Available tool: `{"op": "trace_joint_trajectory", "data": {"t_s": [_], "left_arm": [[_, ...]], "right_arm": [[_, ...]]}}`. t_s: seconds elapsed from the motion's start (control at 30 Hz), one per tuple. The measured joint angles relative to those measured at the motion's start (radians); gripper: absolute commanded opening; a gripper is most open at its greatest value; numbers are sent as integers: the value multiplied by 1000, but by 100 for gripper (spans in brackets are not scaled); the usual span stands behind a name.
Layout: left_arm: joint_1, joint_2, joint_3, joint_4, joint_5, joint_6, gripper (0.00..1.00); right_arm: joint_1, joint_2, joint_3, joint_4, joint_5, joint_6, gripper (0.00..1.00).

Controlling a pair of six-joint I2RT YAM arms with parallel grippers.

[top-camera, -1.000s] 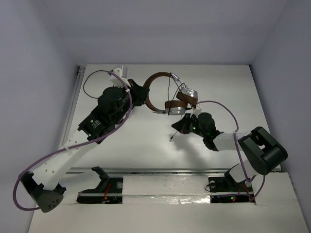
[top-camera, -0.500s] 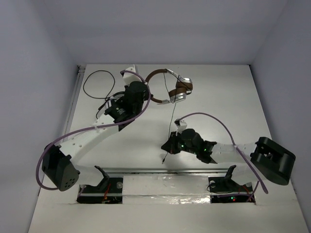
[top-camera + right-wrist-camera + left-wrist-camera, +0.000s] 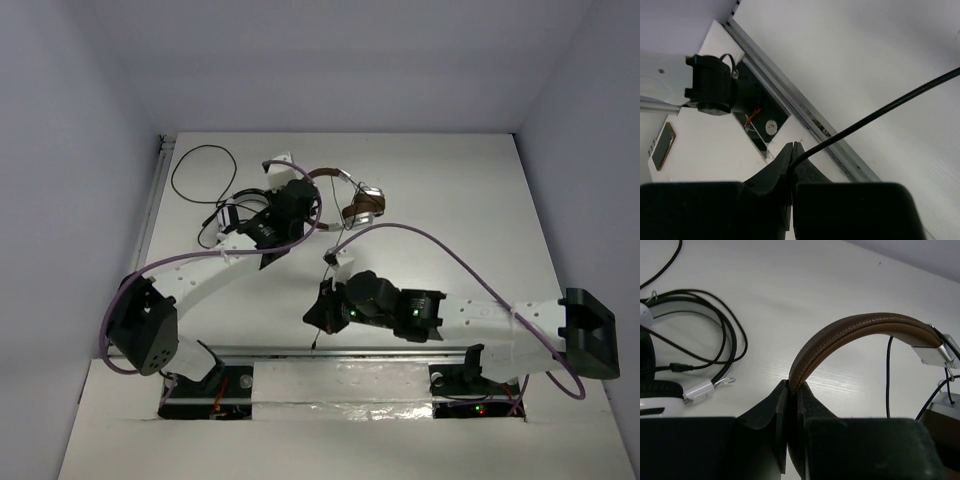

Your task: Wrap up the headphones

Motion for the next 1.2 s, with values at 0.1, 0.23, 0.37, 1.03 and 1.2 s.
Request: {"op": "trace_joint_trajectory", "data": {"t_s": [0.1, 0.23, 0.37, 1.03, 1.2], "left_arm": [[0, -6, -80, 20, 2, -3, 0], [-27, -43, -188, 16, 3, -10, 0], [-81, -103, -243, 14, 4, -25, 0], [-234, -220, -342, -10, 12, -148, 0], [-241, -220, -342, -10, 16, -169, 0]], "right_arm": [[0, -32, 56, -56, 29, -31, 0], [-2, -31, 152, -98, 111, -70, 0], [-18, -24, 213, -99, 200, -91, 0], [-309, -41, 195, 64, 431, -51, 11], [-406, -39, 169, 97, 453, -16, 15]]}}
